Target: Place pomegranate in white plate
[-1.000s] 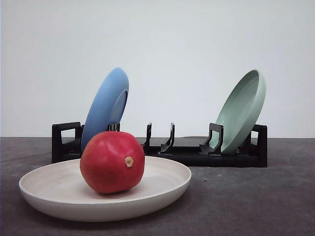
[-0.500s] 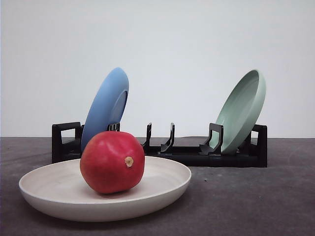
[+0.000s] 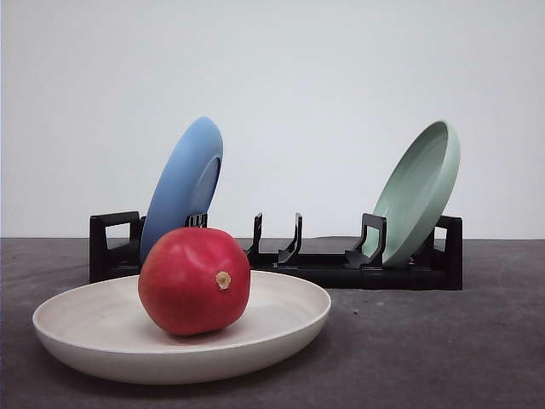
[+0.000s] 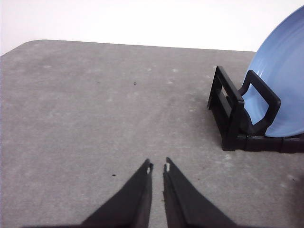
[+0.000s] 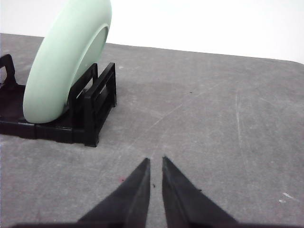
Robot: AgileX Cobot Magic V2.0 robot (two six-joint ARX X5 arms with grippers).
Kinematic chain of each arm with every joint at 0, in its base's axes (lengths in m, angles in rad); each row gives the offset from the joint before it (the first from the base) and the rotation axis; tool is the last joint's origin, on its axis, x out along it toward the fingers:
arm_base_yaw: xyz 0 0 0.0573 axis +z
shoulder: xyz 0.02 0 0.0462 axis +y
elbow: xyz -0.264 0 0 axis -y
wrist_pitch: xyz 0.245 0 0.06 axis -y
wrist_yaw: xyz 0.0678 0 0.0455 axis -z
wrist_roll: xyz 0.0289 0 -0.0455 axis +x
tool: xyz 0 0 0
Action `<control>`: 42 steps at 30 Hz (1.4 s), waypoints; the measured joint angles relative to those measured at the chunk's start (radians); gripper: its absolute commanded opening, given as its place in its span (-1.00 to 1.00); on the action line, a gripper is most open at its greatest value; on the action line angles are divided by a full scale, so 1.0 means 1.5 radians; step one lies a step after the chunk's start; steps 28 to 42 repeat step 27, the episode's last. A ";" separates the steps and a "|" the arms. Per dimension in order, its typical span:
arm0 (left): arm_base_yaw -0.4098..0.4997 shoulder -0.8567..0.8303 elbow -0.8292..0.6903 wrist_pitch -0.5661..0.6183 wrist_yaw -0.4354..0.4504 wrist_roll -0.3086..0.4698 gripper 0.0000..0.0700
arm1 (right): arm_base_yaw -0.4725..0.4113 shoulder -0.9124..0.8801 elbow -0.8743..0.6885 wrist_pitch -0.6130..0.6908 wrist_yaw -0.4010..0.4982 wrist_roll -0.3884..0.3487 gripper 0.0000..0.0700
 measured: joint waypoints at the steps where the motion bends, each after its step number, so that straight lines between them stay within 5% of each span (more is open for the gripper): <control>1: 0.000 0.000 0.000 0.000 0.000 0.000 -0.92 | 0.000 0.000 0.000 0.000 0.000 0.000 -0.88; 42: 0.000 0.000 0.000 0.000 0.000 0.000 -0.92 | 0.000 0.000 0.000 0.000 0.000 0.000 -0.88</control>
